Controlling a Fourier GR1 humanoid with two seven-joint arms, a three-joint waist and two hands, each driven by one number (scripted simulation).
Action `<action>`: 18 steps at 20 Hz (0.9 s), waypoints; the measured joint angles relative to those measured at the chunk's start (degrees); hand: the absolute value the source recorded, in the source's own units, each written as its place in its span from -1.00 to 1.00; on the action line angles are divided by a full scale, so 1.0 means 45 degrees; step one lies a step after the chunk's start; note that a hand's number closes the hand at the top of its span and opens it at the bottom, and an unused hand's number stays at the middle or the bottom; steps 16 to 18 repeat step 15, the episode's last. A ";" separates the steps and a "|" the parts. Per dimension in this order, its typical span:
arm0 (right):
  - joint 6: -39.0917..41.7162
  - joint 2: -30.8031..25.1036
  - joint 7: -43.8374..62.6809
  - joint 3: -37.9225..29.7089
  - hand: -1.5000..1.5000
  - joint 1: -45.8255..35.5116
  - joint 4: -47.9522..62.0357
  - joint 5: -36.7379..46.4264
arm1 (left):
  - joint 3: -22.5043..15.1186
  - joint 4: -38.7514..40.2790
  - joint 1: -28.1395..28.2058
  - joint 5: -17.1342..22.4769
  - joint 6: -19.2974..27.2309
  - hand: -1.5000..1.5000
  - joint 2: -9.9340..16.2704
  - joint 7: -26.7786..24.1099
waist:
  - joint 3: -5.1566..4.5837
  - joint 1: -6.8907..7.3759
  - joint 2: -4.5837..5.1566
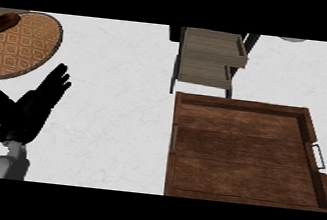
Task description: Pick the cupcake from the tray and place it in the tiered basket
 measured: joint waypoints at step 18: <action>0.2706 -0.5316 -0.1709 -0.1583 -1.00 0.0885 0.2879 -0.0846 | 0.0027 0.0048 -0.0153 -0.0079 -0.0125 0.00 -0.0176 -0.0008 | 0.0016 0.0220 0.0125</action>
